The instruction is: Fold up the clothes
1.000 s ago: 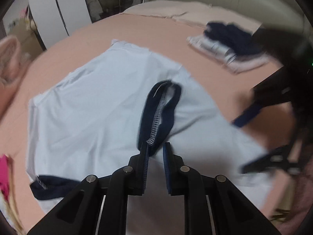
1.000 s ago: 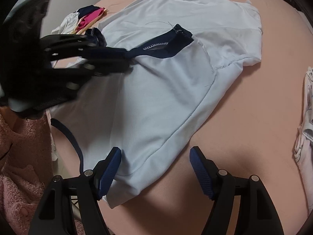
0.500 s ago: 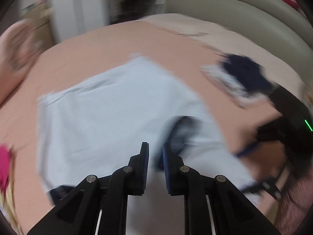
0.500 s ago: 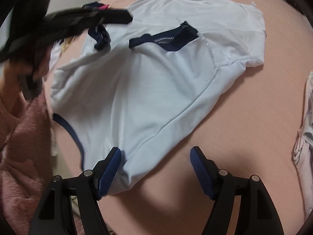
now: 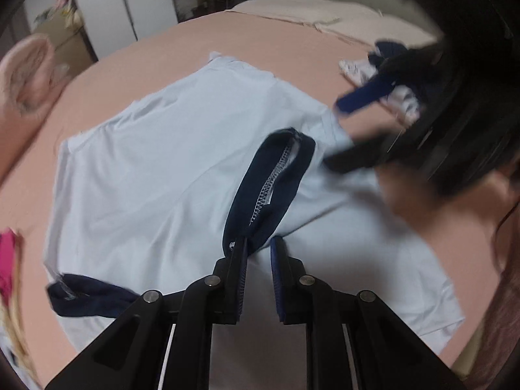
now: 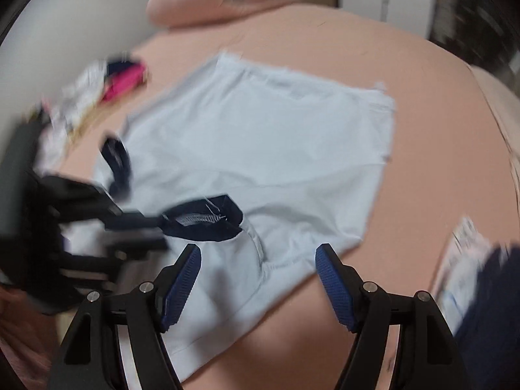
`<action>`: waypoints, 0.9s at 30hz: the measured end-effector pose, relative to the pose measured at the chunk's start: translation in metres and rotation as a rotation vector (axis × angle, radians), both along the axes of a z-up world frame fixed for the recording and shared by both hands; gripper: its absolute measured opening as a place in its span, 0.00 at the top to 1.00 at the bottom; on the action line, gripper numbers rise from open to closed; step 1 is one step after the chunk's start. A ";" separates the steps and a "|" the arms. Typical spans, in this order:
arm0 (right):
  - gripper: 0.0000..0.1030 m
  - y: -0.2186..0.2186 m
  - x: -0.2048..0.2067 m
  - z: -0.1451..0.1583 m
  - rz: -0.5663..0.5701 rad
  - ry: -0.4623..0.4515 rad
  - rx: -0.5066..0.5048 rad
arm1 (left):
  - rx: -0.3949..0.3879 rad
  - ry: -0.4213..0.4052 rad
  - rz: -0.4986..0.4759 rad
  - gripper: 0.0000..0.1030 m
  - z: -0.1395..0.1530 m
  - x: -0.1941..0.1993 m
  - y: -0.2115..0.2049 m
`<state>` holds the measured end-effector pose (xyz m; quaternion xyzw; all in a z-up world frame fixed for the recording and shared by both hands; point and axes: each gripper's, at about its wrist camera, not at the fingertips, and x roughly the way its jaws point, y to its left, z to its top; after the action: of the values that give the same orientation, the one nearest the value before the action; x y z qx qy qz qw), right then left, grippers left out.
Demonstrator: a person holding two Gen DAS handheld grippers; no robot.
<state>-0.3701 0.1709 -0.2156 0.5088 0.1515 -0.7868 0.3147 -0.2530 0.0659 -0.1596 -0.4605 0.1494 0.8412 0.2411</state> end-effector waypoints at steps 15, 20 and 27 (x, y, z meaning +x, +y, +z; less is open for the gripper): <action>0.29 0.057 -0.009 -0.001 -0.194 -0.025 -0.292 | 0.051 0.061 0.014 0.87 0.015 0.008 0.005; 0.30 0.022 -0.001 -0.024 -0.112 0.001 -0.101 | 0.030 0.057 0.150 0.87 0.007 -0.019 -0.001; 0.29 0.044 0.017 -0.006 -0.269 -0.032 -0.162 | 0.084 0.004 -0.041 0.87 0.015 0.051 0.008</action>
<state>-0.3531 0.2149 -0.2213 0.5101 0.0128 -0.8232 0.2488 -0.2024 0.0740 -0.1447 -0.4452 0.1237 0.8424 0.2773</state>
